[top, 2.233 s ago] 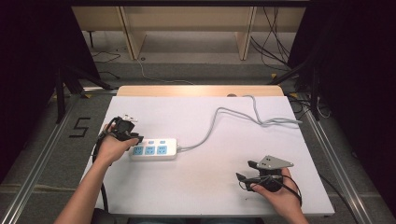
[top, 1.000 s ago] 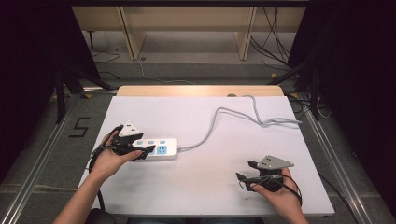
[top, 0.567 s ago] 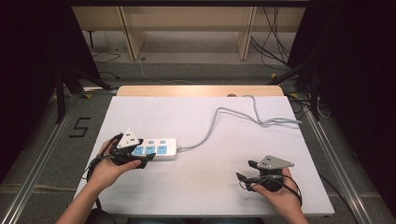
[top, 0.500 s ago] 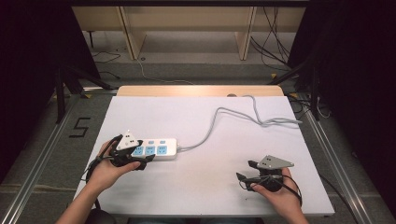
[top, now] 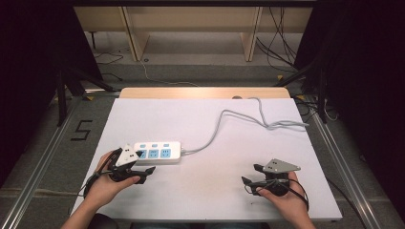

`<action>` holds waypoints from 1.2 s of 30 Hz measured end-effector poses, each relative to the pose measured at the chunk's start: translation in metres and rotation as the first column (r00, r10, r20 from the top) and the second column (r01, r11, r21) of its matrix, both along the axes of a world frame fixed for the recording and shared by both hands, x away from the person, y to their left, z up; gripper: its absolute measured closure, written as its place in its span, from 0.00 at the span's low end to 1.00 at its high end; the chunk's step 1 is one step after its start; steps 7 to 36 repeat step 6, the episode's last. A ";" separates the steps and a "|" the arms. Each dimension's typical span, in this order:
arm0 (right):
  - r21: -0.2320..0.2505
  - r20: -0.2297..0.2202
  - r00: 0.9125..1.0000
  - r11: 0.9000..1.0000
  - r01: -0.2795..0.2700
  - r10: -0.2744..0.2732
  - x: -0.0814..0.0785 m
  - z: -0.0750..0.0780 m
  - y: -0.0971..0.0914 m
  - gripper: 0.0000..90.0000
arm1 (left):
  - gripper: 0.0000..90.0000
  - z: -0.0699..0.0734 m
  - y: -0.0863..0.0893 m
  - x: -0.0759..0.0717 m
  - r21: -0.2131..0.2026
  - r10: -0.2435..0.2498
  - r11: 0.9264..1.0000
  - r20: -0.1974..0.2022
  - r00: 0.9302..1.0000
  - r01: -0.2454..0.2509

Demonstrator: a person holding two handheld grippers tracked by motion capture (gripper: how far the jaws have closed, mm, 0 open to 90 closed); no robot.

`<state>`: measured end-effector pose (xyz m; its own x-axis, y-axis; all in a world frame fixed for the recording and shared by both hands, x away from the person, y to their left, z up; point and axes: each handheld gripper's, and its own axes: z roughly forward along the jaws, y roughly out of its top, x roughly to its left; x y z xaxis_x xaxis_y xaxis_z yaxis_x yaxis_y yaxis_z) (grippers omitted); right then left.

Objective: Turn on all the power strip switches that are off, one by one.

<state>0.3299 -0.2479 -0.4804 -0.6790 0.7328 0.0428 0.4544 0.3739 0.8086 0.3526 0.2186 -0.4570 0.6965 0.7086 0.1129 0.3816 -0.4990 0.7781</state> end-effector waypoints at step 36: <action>0.000 0.002 1.000 1.000 0.002 -0.002 0.000 0.000 0.000 0.36 | 0.29 0.001 -0.007 -0.002 -0.011 -0.017 1.000 0.001 1.000 0.017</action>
